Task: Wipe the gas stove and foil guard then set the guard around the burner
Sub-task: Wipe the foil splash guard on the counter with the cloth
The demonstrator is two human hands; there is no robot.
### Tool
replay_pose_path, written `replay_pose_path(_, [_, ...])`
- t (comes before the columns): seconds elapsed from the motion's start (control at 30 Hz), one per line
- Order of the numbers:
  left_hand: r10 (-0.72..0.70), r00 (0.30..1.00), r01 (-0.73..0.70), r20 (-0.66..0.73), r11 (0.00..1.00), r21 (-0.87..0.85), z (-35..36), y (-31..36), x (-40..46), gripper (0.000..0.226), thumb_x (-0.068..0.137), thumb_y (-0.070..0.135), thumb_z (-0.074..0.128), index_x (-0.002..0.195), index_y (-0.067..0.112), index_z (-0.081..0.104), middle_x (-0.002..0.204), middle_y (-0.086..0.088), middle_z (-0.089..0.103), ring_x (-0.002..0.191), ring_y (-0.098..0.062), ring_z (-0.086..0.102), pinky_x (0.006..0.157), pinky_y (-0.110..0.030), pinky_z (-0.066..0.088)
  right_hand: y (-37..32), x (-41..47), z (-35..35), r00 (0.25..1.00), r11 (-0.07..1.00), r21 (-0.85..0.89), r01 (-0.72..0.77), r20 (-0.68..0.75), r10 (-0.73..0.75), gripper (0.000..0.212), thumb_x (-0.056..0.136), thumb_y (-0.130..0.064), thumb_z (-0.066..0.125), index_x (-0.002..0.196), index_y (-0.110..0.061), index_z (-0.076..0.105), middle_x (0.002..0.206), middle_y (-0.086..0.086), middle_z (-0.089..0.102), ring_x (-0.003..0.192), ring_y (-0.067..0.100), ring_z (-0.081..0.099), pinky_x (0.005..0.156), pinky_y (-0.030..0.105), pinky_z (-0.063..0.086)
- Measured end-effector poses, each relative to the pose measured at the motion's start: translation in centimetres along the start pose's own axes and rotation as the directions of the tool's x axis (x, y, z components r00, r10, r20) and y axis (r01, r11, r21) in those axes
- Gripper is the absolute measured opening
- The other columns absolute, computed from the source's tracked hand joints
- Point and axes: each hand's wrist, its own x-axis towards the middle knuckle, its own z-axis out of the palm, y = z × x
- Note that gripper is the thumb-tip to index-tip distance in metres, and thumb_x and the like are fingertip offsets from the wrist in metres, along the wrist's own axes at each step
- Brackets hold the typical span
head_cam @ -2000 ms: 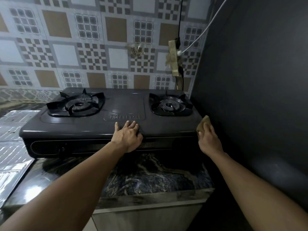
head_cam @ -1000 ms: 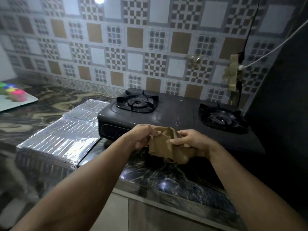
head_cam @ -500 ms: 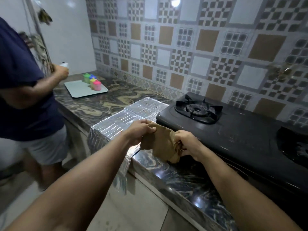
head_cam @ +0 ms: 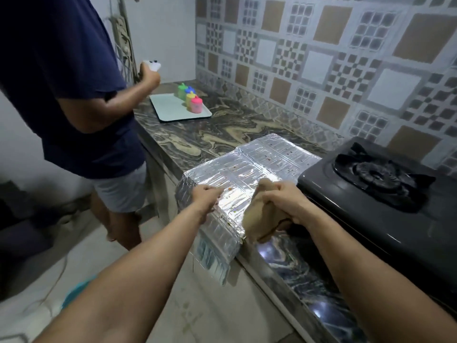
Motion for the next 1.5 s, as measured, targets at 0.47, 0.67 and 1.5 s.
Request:
replay_pose_path(0.47, [-0.516, 0.847, 0.495, -0.133, 0.854, -0.162, -5.0, -17.1, 6.1, 0.045, 0.092, 0.034, 0.051, 0.124, 0.003, 0.059, 0.053, -0.001, 0.026, 0.043, -0.015, 0.020, 0.049, -0.021, 0.018, 5.4, 8.8, 9.0, 0.962, 0.445, -0.853, 0.273, 0.232, -0.146, 0.031, 0.091, -0.033, 0.044, 0.112, -0.012, 0.054, 0.124, 0.012, 0.055, 0.111, 0.032, 0.052, 0.089, 0.041, 0.045])
replay_pose_path(0.67, [-0.630, 0.765, 0.590, -0.133, 0.769, -0.245, -5.5, -19.8, 7.5, 0.022, 0.094, 0.032, 0.046, 0.090, 0.011, 0.049, 0.068, -0.006, 0.038, 0.056, -0.021, 0.035, 0.065, -0.031, 0.042, 7.7, 10.8, 9.2, 0.921, 0.487, -0.784, 0.384, 0.286, -0.266, 0.063, 0.088, -0.050, 0.031, 0.138, -0.012, 0.038, 0.145, 0.013, 0.037, 0.131, 0.031, 0.037, 0.105, 0.040, 0.033])
replay_pose_path(1.5, [-0.563, 0.826, 0.451, 0.030, 0.628, -0.635, -16.2, -19.9, 4.9, 0.021, 0.096, 0.009, 0.048, 0.083, 0.007, 0.065, 0.092, -0.017, 0.071, 0.082, -0.034, 0.071, 0.079, -0.058, 0.052, 9.4, 12.9, 11.8, 0.957, 0.615, -0.744, 0.263, 0.121, -0.263, 0.065, 0.092, -0.045, 0.019, 0.152, -0.023, 0.027, 0.161, 0.006, 0.018, 0.148, 0.025, 0.014, 0.119, 0.045, 0.008])
